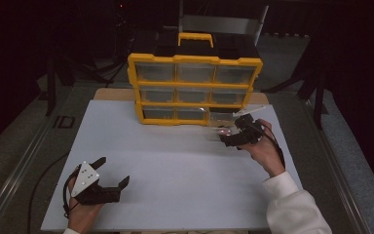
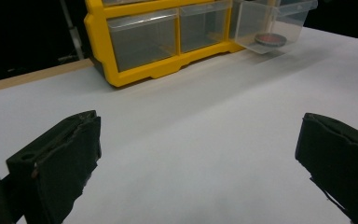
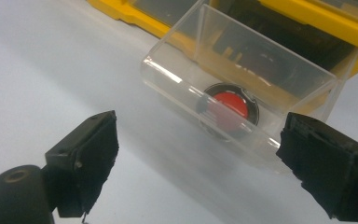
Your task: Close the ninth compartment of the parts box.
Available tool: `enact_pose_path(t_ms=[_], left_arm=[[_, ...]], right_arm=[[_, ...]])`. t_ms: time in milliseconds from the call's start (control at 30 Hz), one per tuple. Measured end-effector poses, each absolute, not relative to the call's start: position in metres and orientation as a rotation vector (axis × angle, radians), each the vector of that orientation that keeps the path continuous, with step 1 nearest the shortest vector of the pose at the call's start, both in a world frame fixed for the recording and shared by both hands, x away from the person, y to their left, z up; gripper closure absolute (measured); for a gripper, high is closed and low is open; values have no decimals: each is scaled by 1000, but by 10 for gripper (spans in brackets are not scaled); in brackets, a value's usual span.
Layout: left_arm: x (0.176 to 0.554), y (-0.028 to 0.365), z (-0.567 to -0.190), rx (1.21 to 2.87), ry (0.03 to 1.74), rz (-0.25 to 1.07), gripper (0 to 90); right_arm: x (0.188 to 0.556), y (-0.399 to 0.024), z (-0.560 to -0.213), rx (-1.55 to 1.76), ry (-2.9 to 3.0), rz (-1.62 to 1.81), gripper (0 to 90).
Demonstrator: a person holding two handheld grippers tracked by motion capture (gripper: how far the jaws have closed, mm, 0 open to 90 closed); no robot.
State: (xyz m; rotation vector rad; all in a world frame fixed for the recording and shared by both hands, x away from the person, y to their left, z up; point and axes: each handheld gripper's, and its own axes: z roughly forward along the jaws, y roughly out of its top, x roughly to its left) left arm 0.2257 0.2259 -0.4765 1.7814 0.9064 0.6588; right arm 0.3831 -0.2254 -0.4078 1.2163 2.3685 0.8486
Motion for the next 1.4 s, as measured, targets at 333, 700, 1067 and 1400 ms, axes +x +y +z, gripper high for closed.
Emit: enact_pose_path(t_ms=[333,700,1067,1400], left_arm=[[226,225,-476,1779,905,657,4],[225,225,-476,1780,905,658,4],[225,225,-476,1784,906,660,4],[225,225,-476,1783,906,660,5]], right_arm=[[376,-226,-409,1213,2366,854,140],[369,-228,-412,1229,2363,862,209],[364,-228,-418,1224,2346,849,356],[360,-227,-422,1190,2282,848,610]])
